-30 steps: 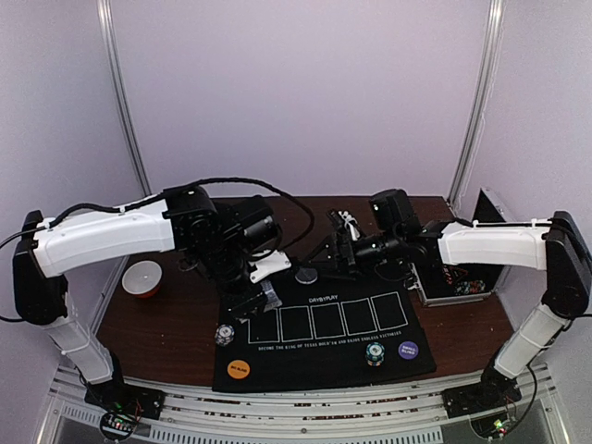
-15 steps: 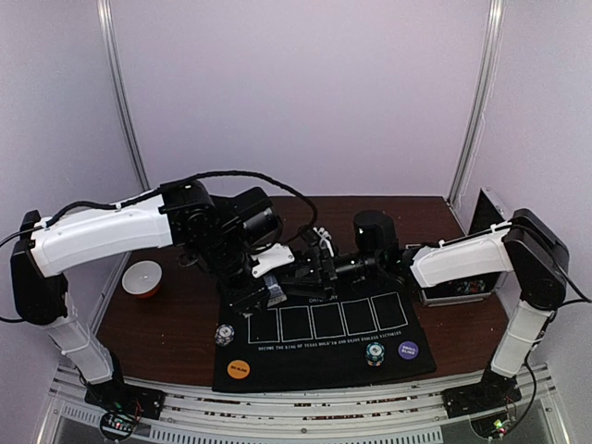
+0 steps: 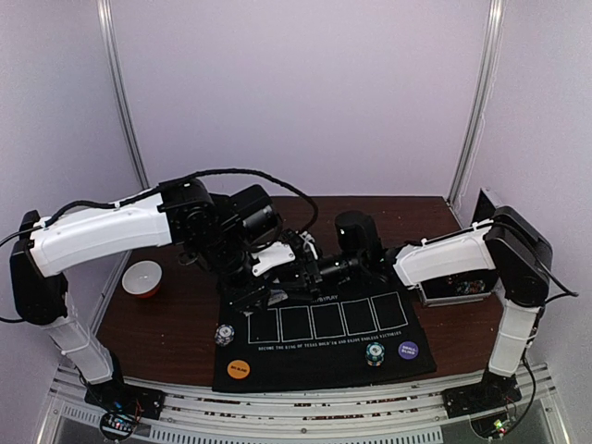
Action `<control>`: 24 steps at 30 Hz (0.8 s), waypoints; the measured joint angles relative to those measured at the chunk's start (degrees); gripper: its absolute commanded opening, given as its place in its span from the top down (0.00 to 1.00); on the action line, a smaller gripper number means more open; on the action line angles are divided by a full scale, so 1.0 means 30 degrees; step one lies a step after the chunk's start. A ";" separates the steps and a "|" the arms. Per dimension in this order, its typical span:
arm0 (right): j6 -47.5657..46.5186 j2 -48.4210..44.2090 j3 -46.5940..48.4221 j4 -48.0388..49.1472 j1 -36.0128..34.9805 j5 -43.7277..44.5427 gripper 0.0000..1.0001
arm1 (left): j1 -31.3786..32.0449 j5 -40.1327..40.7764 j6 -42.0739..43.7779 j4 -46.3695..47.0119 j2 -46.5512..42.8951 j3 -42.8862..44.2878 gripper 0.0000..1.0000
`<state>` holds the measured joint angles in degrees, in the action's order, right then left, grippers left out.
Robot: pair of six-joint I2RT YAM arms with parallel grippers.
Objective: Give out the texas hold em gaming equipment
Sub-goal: Pass from the left arm to the right
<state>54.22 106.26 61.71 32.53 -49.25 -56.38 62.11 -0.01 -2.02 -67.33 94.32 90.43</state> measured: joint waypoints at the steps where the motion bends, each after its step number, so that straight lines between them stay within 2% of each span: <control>1: 0.0073 0.0204 0.0160 0.0146 -0.0066 -0.0073 0.22 | 0.0000 0.0000 0.0007 -0.0015 0.0000 0.0000 0.57; 4: 0.0117 0.0627 0.0634 0.0372 -0.0321 -0.0313 0.33 | 0.0000 0.0044 0.0015 -0.0036 0.0051 0.0000 0.57; 11: 0.0583 0.0707 0.0743 0.1239 -0.0663 -0.0729 0.82 | 0.0000 0.0291 0.0138 -0.0080 0.0095 -0.0007 0.59; 13: 0.0466 0.0707 0.0692 0.1224 -0.0707 -0.0765 0.93 | 0.0000 0.0342 0.0109 -0.0087 0.0095 -0.0015 0.59; 14: 0.0284 0.0707 0.0641 0.1202 -0.0714 -0.0765 0.98 | 0.0000 0.0291 0.0117 -0.0058 0.0095 -0.0036 0.55; 19: 0.0255 0.0707 0.0444 0.1239 -0.0729 -0.0648 1.00 | 0.0007 0.0335 0.0386 0.0459 0.0036 -0.0641 0.19; 21: 0.0576 0.0692 0.0248 0.1180 -0.0743 -0.0634 1.00 | 0.0095 0.0634 0.0809 0.1282 -0.0153 -0.1392 0.12; 24: 0.0714 0.0692 -0.0015 0.1027 -0.0874 -0.0510 1.00 | 0.0109 0.1107 0.1231 0.2208 -0.0597 -0.2681 0.10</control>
<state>56.36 108.33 61.67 35.62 -51.88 -57.91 62.43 3.31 1.67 -60.71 92.53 82.39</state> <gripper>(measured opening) 0.154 0.880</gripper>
